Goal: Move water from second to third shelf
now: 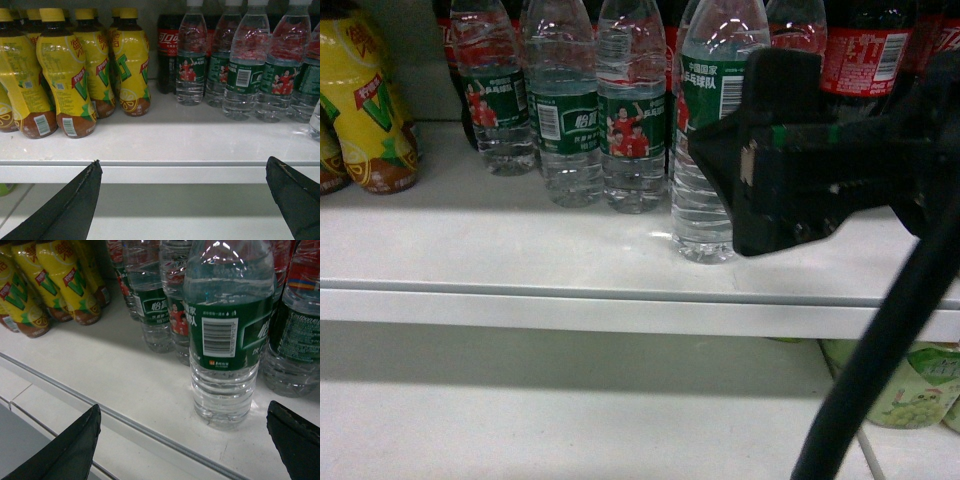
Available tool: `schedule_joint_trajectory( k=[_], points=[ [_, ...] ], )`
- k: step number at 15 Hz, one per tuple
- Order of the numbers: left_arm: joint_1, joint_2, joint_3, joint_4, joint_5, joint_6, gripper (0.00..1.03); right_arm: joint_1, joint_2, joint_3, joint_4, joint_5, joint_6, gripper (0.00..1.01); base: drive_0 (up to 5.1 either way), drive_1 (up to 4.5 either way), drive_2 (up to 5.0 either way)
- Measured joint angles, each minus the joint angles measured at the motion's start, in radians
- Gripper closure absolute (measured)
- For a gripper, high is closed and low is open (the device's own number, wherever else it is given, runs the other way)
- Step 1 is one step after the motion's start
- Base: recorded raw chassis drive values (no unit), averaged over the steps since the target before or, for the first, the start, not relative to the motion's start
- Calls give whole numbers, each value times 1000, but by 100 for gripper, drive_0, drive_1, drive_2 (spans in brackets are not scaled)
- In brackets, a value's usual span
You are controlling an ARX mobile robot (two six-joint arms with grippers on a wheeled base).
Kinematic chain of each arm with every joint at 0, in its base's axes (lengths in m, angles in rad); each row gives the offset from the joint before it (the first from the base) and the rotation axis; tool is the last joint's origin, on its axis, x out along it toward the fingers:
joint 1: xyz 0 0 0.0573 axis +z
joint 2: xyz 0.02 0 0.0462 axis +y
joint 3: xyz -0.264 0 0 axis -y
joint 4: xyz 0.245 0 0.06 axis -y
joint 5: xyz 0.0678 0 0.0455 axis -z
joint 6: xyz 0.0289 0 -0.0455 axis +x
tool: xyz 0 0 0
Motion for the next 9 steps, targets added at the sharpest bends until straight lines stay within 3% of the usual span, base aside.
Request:
schedule_joint_trajectory(
  k=[3,4,6,9],
  points=[
    [0,0,0,0,0,0,5,6,44,43,0,31,2,3,0,0,0],
    [0,0,0,0,0,0,5,13,102,88,-2,69,3,3,0,0,0],
    [0,0,0,0,0,0,5,19,239,229,-9,164,43,3,0,0,0],
    [0,0,0,0,0,0,5,18,357,341,19,205,59,3,0,0,0]
  ],
)
